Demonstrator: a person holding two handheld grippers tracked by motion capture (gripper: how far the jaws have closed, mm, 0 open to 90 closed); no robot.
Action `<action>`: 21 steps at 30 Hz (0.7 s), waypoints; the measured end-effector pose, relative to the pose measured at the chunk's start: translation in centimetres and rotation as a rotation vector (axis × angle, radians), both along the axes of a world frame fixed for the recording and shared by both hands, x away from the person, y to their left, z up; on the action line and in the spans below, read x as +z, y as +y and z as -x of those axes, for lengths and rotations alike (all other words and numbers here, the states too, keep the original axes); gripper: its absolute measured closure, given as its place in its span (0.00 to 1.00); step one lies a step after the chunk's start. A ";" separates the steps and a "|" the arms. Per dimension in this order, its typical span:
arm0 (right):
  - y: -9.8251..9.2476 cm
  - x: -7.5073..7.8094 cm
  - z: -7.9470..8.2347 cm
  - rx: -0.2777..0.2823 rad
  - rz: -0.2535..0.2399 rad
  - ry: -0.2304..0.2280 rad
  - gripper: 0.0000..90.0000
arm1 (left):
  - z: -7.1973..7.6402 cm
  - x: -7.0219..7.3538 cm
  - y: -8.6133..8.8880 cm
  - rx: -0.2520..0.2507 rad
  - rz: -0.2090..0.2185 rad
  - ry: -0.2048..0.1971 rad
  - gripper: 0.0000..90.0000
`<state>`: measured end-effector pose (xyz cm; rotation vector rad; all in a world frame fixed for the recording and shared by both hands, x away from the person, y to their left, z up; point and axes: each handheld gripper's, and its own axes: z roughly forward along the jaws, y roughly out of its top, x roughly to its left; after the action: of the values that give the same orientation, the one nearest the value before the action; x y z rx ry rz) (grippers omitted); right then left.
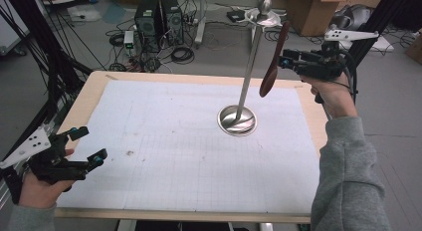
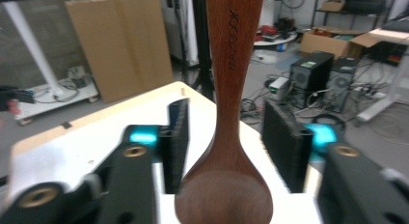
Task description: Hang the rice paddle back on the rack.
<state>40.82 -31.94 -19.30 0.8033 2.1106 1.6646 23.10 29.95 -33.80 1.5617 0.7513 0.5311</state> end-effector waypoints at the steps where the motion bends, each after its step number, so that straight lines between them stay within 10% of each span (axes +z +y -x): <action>1: 0.0 0.0 0.0 0.000 0.000 0.000 0.51 | 0.0 0.0 0.0 0.000 0.000 0.000 0.02; 13: 0.1 0.1 1.9 -0.077 0.057 -0.043 0.11 | -1.0 -0.1 -0.8 -0.022 -0.001 0.003 0.02; 21: -0.2 -0.7 3.2 -0.072 0.050 -0.048 0.06 | -1.7 0.2 -1.1 -0.031 0.004 -0.007 0.02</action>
<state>37.65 -32.16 -20.01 0.8066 2.0581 1.5724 24.76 28.82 -33.61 1.5648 0.7219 0.5119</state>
